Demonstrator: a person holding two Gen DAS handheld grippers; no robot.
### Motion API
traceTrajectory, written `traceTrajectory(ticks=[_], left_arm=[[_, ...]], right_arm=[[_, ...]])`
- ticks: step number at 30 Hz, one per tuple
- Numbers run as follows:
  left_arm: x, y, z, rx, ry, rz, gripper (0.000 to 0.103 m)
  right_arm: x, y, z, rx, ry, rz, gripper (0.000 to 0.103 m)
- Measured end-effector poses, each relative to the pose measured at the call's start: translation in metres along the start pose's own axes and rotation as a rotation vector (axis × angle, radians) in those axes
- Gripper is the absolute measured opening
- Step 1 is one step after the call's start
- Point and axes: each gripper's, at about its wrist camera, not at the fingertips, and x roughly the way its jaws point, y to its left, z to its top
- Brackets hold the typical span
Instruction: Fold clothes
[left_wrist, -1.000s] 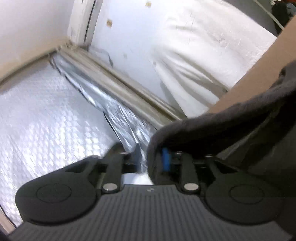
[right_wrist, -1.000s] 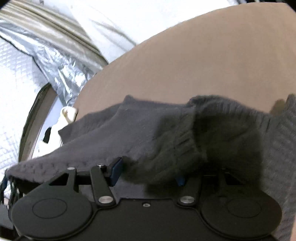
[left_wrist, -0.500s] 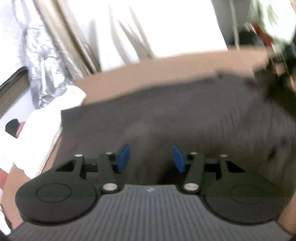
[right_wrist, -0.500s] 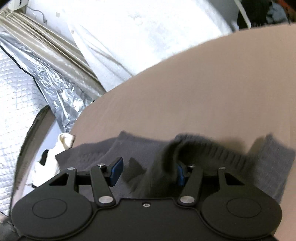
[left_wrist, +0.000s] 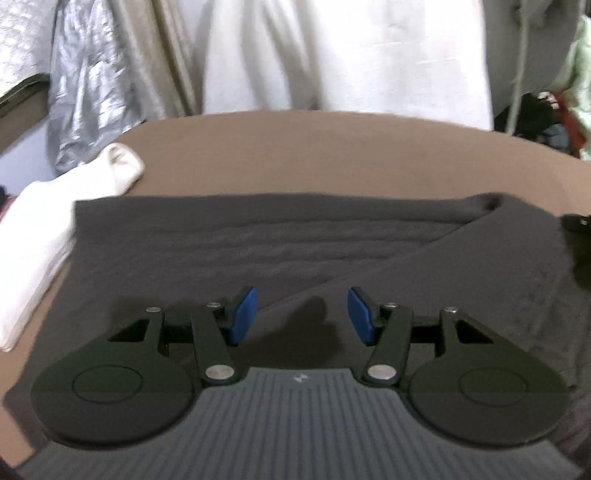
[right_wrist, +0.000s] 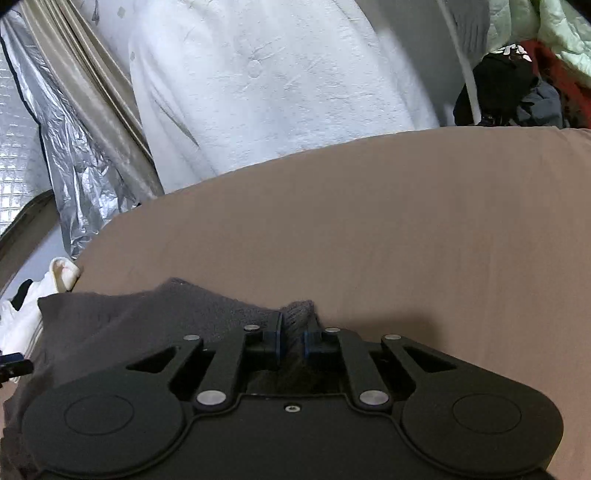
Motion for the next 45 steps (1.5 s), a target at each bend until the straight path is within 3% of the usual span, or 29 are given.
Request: traceTrajectory(ticks=[2, 4, 7, 12, 16, 17, 18, 19, 20, 23, 26, 27, 28, 29, 30, 31, 32, 33, 34, 36, 38, 40, 42, 45], left_arm=[[-0.011, 0.024, -0.007, -0.041, -0.004, 0.08, 0.065], [-0.027, 0.056, -0.017, -0.114, -0.006, 0.143, 0.076], [-0.044, 0.101, -0.037, -0.251, 0.024, 0.179, 0.078], [-0.048, 0.142, -0.077, -0.437, 0.128, 0.046, 0.08], [-0.038, 0.139, -0.096, -0.45, 0.135, -0.009, 0.079], [-0.038, 0.128, -0.097, -0.379, 0.114, -0.014, 0.077], [-0.038, 0.117, -0.097, -0.291, 0.095, -0.02, 0.065], [-0.039, 0.103, -0.095, -0.186, 0.092, -0.006, 0.02], [-0.041, 0.089, -0.093, -0.096, 0.088, 0.015, 0.008], [-0.054, 0.066, -0.078, 0.063, -0.002, 0.094, 0.008], [-0.072, 0.077, -0.053, 0.05, -0.133, 0.185, 0.008], [-0.074, 0.084, -0.047, 0.031, -0.156, 0.199, 0.009], [-0.07, 0.09, -0.042, 0.023, -0.128, 0.21, 0.016], [-0.063, 0.092, -0.041, 0.027, -0.04, 0.239, 0.023], [-0.056, 0.093, -0.042, 0.034, 0.064, 0.276, 0.039], [-0.064, 0.094, -0.047, 0.034, 0.092, 0.279, 0.04], [-0.078, 0.096, -0.055, 0.031, 0.086, 0.266, 0.041], [-0.093, 0.098, -0.063, 0.027, 0.08, 0.253, 0.05], [-0.107, 0.106, -0.075, 0.002, 0.068, 0.245, 0.065], [-0.135, 0.126, -0.103, -0.07, 0.04, 0.233, 0.084], [-0.156, 0.146, -0.13, -0.131, 0.037, 0.238, 0.089], [-0.161, 0.166, -0.16, -0.177, 0.095, 0.269, 0.089], [-0.162, 0.185, -0.19, -0.258, 0.153, 0.268, 0.089], [-0.163, 0.213, -0.23, -0.445, 0.192, 0.196, 0.089]], right_arm=[[-0.003, 0.002, 0.005, -0.002, 0.007, -0.021, 0.016], [-0.009, 0.003, 0.012, -0.02, 0.015, -0.062, 0.038], [-0.019, 0.009, 0.014, -0.047, 0.015, -0.093, 0.047], [-0.032, 0.014, 0.013, 0.03, 0.062, -0.011, 0.051], [-0.04, 0.024, 0.008, -0.026, 0.077, -0.022, 0.052], [-0.041, 0.027, 0.007, -0.031, 0.078, -0.021, 0.052], [-0.041, 0.029, 0.006, -0.041, 0.083, -0.027, 0.052], [-0.042, 0.032, 0.005, -0.05, 0.087, -0.033, 0.052], [-0.045, 0.034, 0.005, -0.063, 0.087, -0.039, 0.052], [-0.052, 0.041, 0.003, -0.101, 0.086, -0.054, 0.052], [-0.068, 0.055, 0.001, -0.146, 0.086, -0.063, 0.052], [-0.073, 0.059, 0.0, -0.157, 0.092, -0.058, 0.052], [-0.077, 0.064, 0.0, -0.169, 0.104, -0.049, 0.052], [-0.081, 0.069, -0.001, -0.174, 0.117, -0.04, 0.052], [-0.085, 0.073, -0.003, -0.179, 0.13, -0.03, 0.052], [-0.089, 0.077, -0.005, -0.16, 0.156, -0.014, 0.052], [-0.093, 0.081, -0.007, -0.14, 0.181, 0.002, 0.052], [-0.096, 0.089, -0.011, -0.151, 0.231, 0.053, 0.052], [-0.098, 0.097, -0.014, -0.162, 0.28, 0.105, 0.052], [-0.108, 0.114, -0.036, -0.29, 0.369, 0.163, 0.053], [-0.118, 0.13, -0.058, -0.418, 0.458, 0.22, 0.053], [-0.127, 0.146, -0.08, -0.547, 0.546, 0.277, 0.053], [-0.138, 0.159, -0.105, -0.726, 0.553, 0.285, 0.053], [-0.146, 0.177, -0.138, -0.935, 0.563, 0.313, 0.053]])
